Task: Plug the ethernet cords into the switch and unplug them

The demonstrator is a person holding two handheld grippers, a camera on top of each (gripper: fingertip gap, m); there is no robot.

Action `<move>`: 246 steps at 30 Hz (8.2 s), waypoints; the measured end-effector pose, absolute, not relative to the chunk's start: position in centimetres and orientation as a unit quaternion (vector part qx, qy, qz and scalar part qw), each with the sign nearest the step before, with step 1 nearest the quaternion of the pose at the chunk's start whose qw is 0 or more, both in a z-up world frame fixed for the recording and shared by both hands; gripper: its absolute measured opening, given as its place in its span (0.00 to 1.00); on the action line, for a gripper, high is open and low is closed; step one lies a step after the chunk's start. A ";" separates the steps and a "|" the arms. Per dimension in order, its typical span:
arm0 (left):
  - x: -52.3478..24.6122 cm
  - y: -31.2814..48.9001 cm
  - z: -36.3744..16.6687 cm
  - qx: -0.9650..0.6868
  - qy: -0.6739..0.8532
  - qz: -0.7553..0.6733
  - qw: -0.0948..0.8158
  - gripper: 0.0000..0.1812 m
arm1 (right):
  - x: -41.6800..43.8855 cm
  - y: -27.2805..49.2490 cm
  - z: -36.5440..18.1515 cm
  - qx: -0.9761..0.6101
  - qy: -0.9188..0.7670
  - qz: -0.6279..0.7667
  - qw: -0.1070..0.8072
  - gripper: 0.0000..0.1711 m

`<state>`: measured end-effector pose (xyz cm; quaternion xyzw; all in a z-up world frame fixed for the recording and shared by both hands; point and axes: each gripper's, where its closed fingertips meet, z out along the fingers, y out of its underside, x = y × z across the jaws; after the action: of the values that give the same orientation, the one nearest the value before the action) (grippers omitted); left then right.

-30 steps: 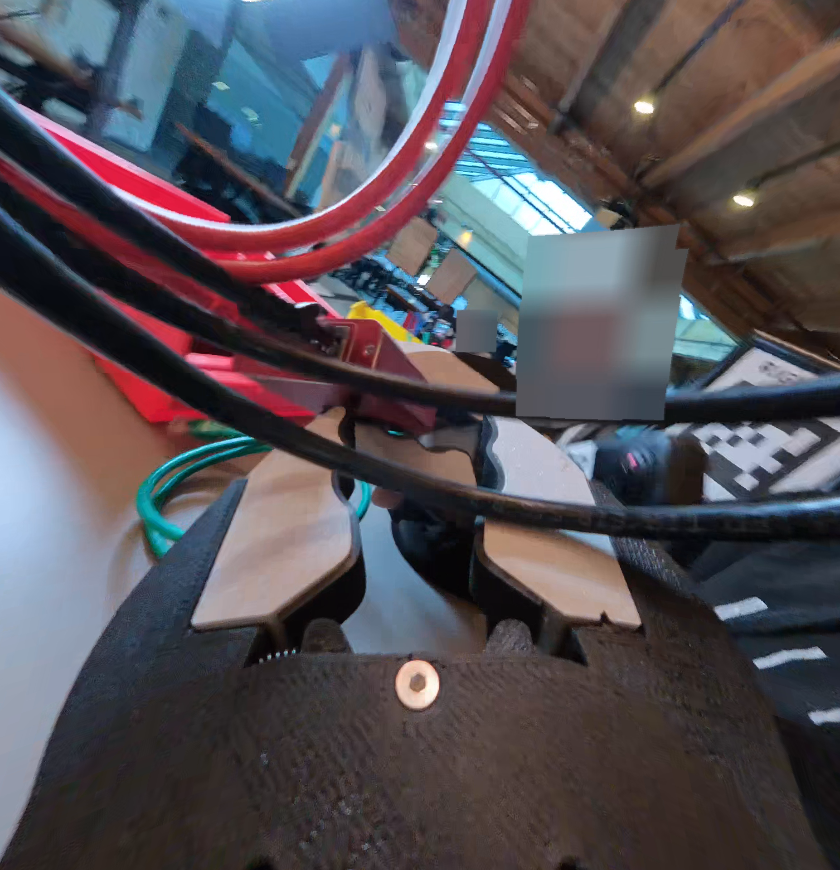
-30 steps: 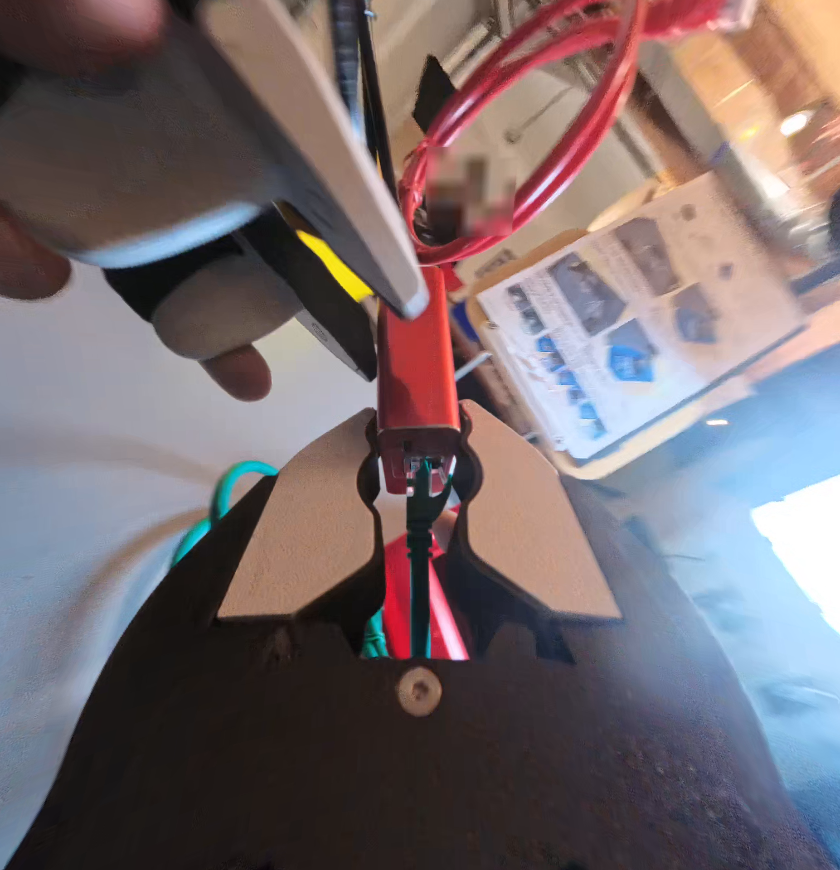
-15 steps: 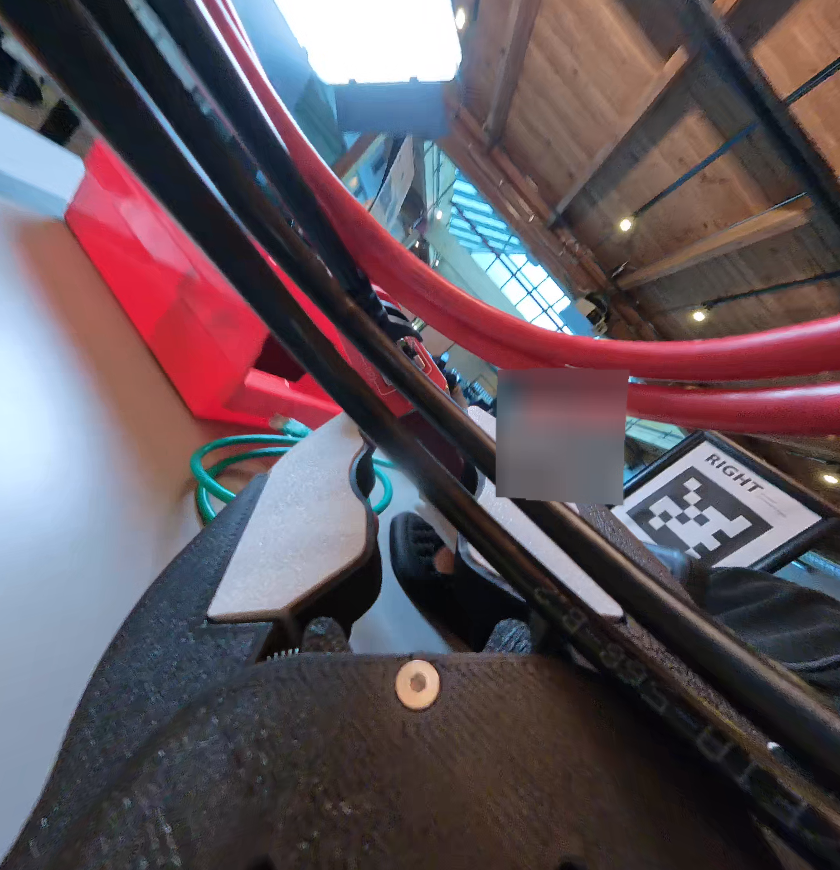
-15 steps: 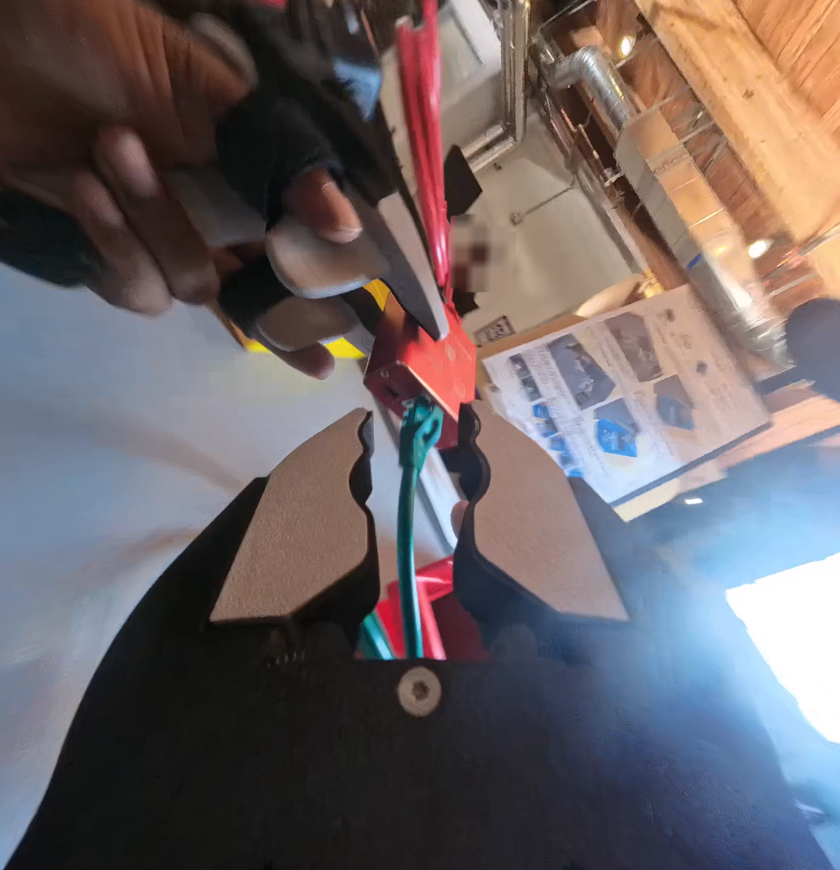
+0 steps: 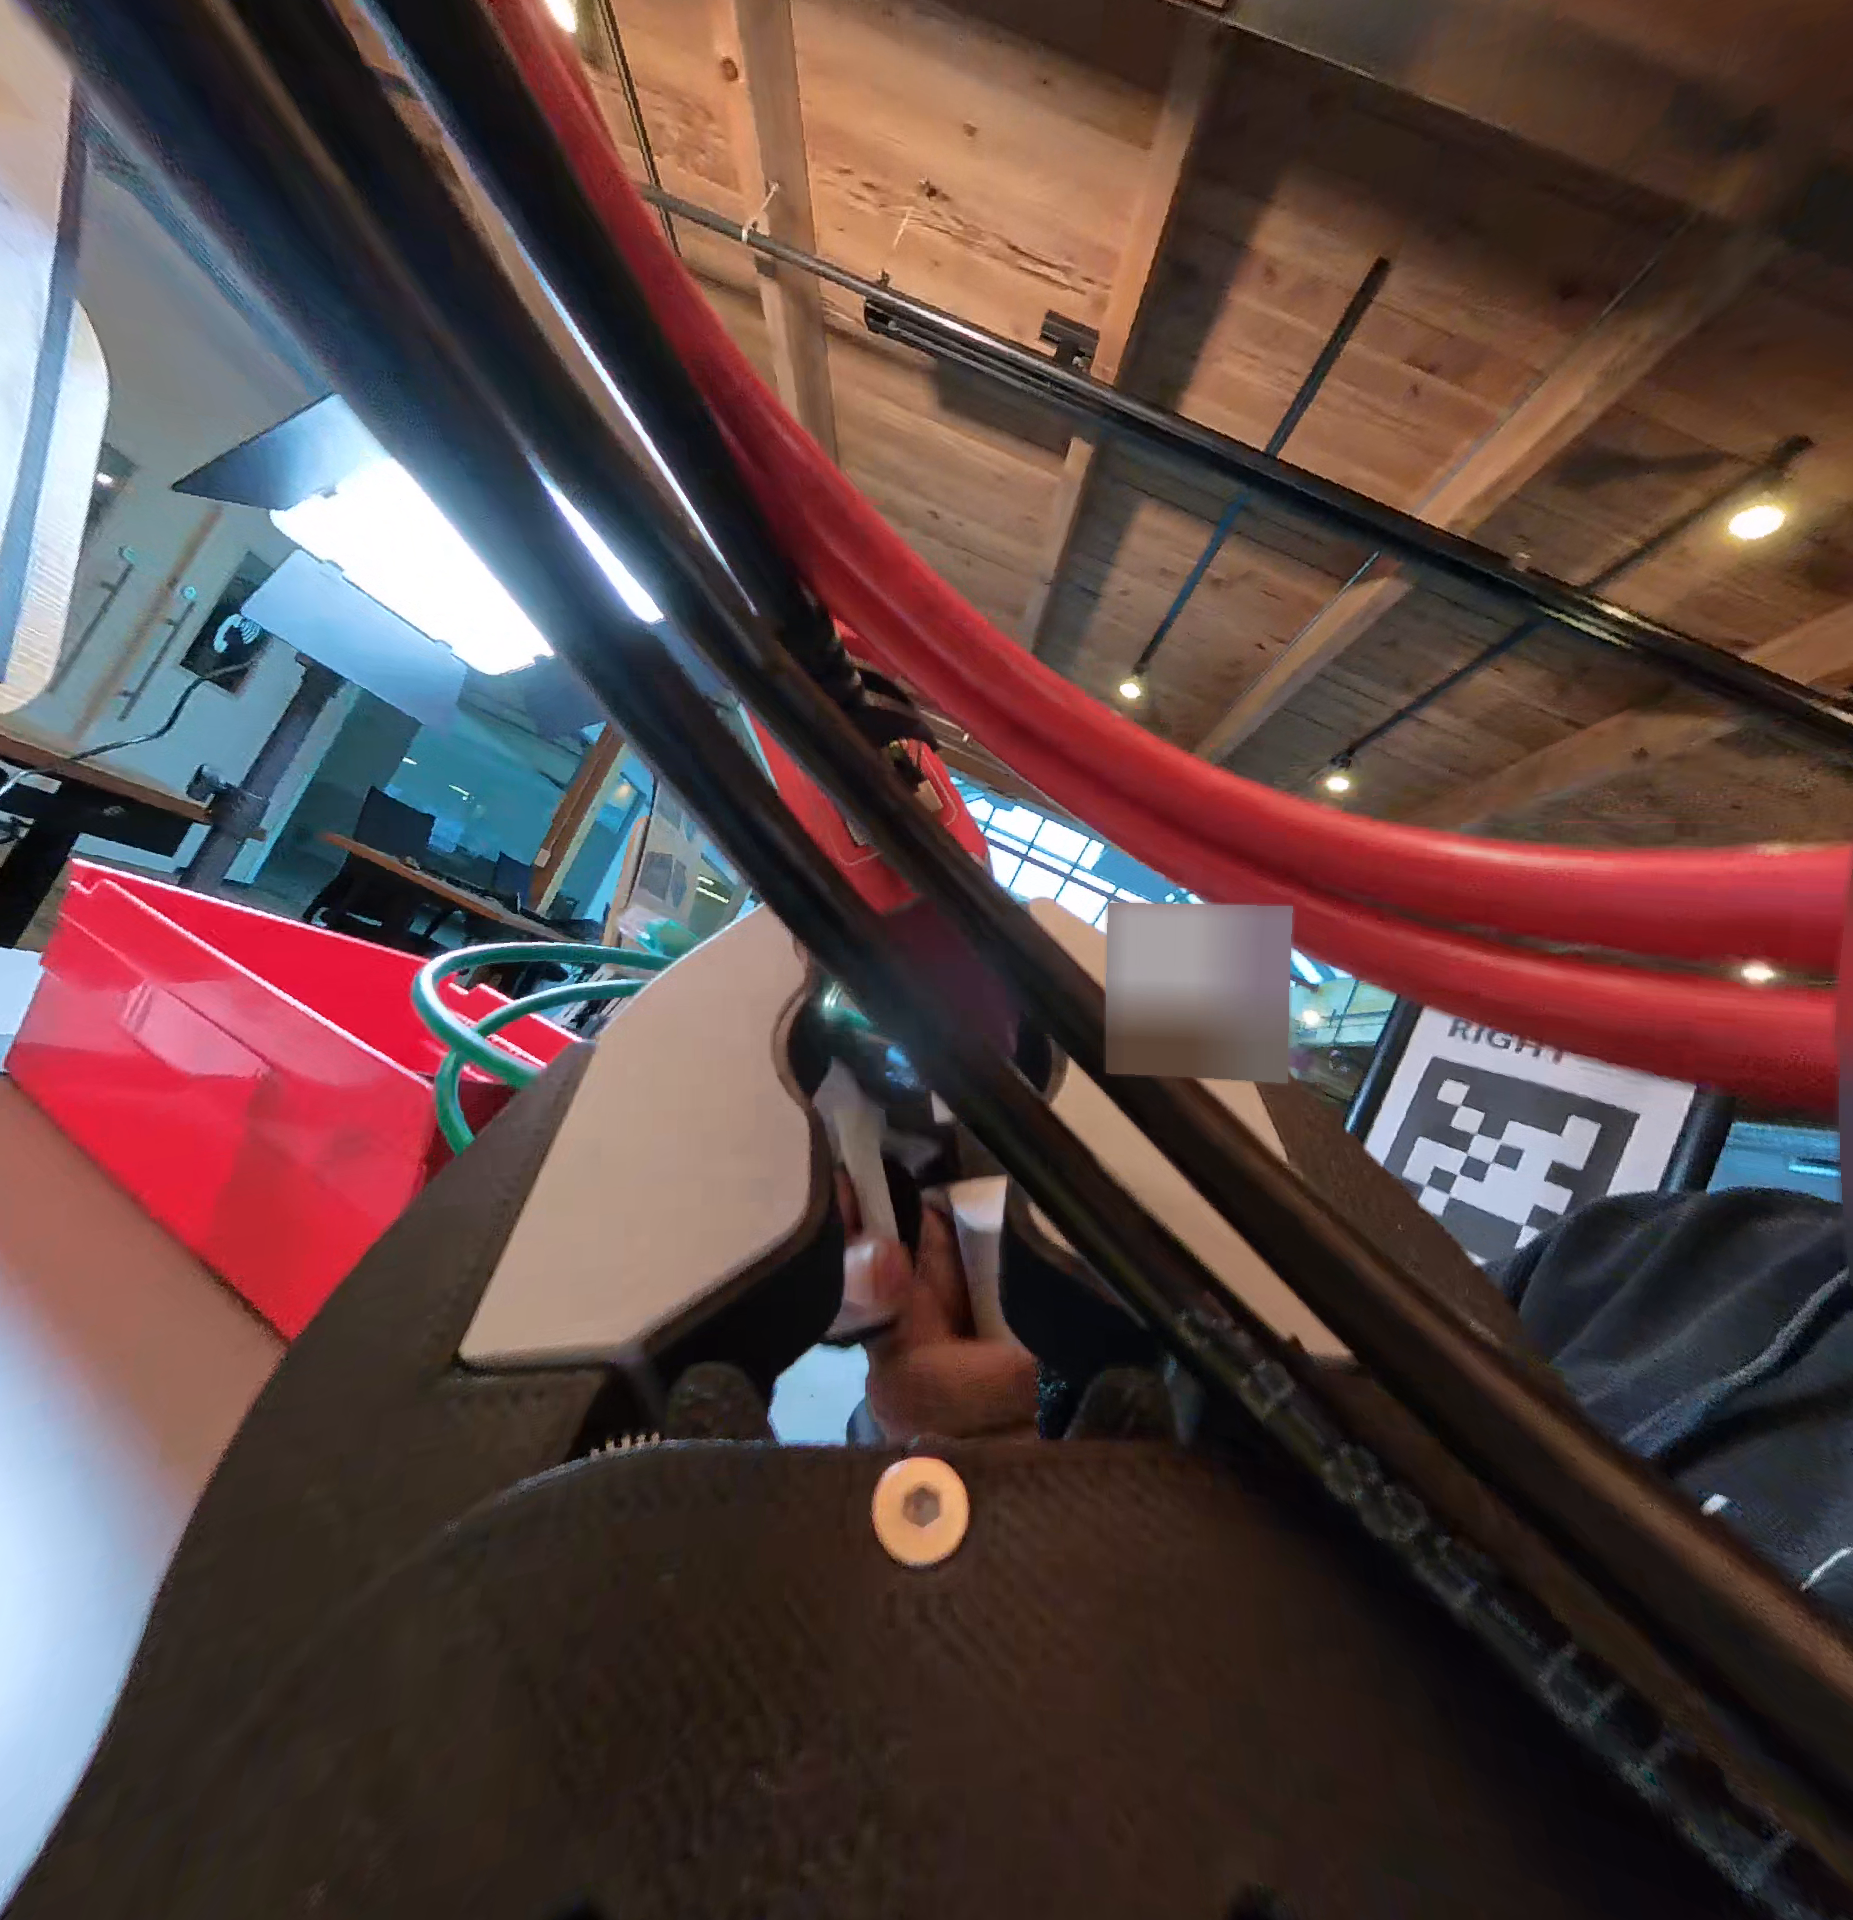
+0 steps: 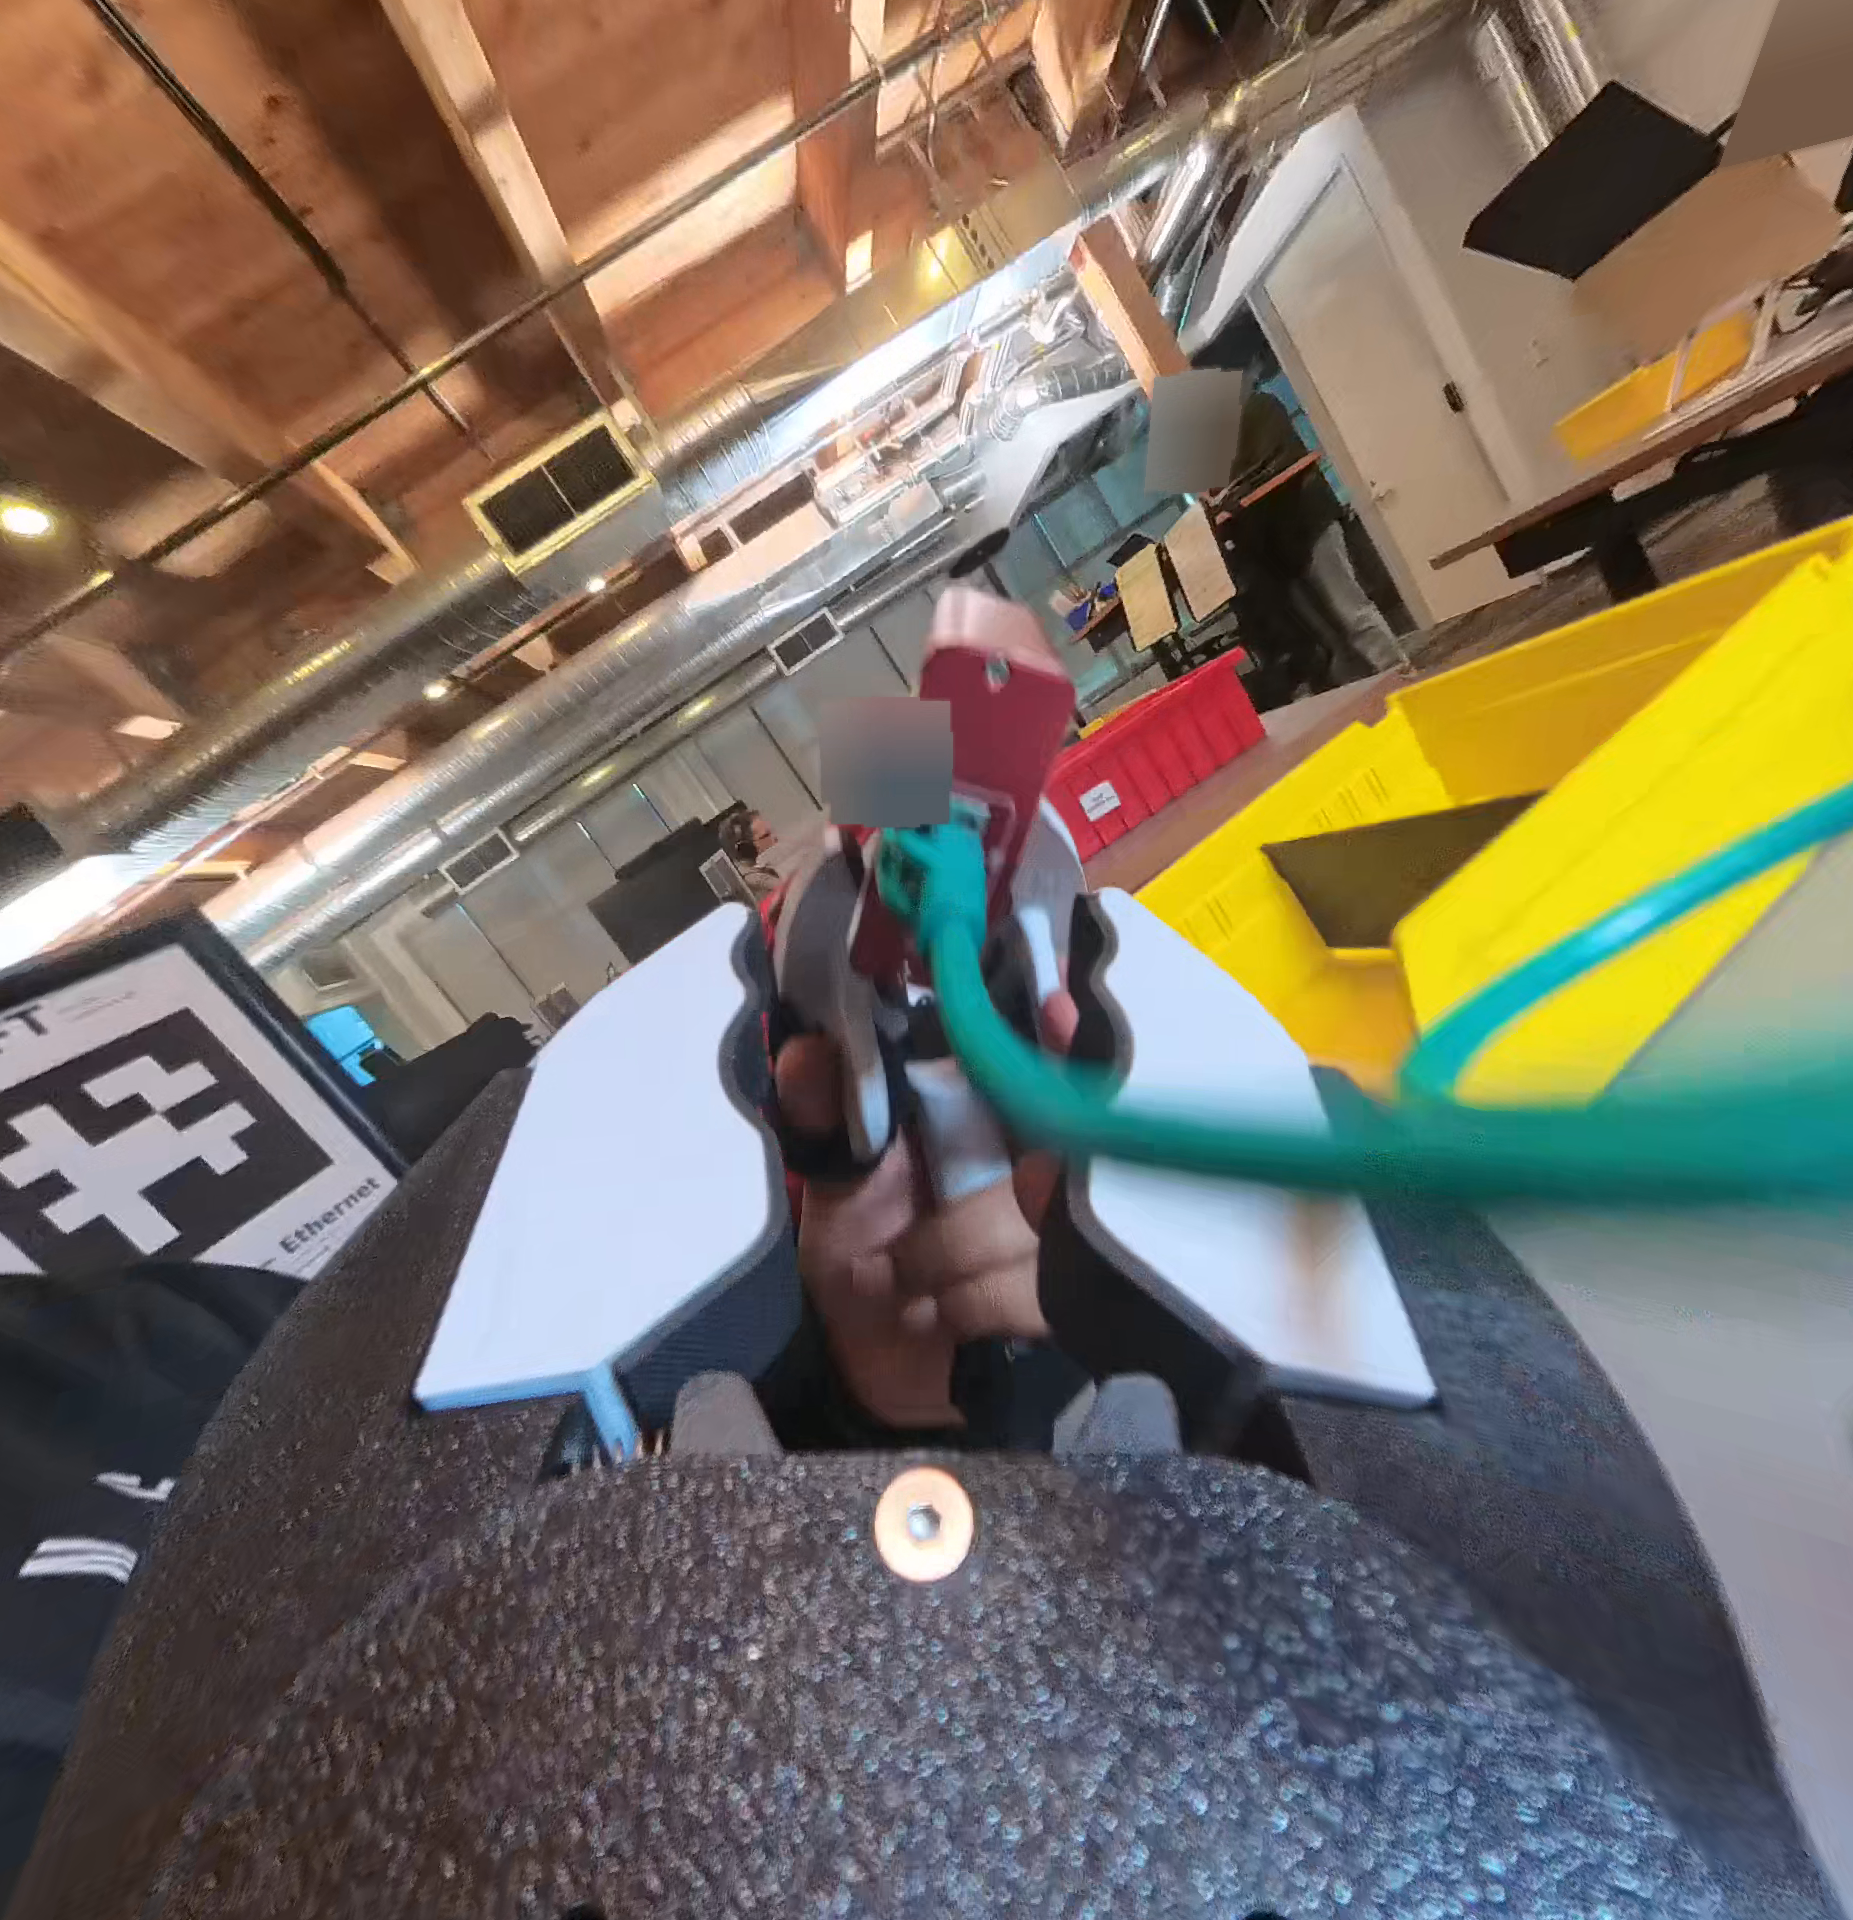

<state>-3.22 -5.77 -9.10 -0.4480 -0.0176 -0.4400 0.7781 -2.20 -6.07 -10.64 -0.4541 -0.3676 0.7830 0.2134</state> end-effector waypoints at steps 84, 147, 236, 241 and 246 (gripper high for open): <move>-9.3 -0.7 -21.7 -0.767 -0.098 -0.153 0.615 0.19 | 9.2 33.8 -23.7 -0.583 -0.776 -0.236 0.044 0.28; -9.6 -1.6 -20.6 -0.793 -0.005 -0.031 0.608 0.26 | 7.0 27.7 -17.9 -0.574 -0.763 0.143 0.261 0.44; -13.3 4.8 -28.7 -0.839 0.370 0.210 0.339 0.19 | 10.4 9.4 -28.3 -0.481 -0.803 -0.093 0.339 0.18; -11.0 7.2 -27.6 -0.816 0.375 0.186 0.399 0.23 | 11.0 4.3 -25.9 -0.442 -0.807 -0.007 0.392 0.22; -6.0 3.7 -19.4 -0.794 0.190 -0.058 0.575 0.25 | 14.6 1.2 -17.3 -0.537 -0.640 0.313 0.452 0.24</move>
<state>-6.02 3.73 -19.41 -0.7940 0.1901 -0.0577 0.5745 14.59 1.18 -17.26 -0.5365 -0.6401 0.3130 0.4522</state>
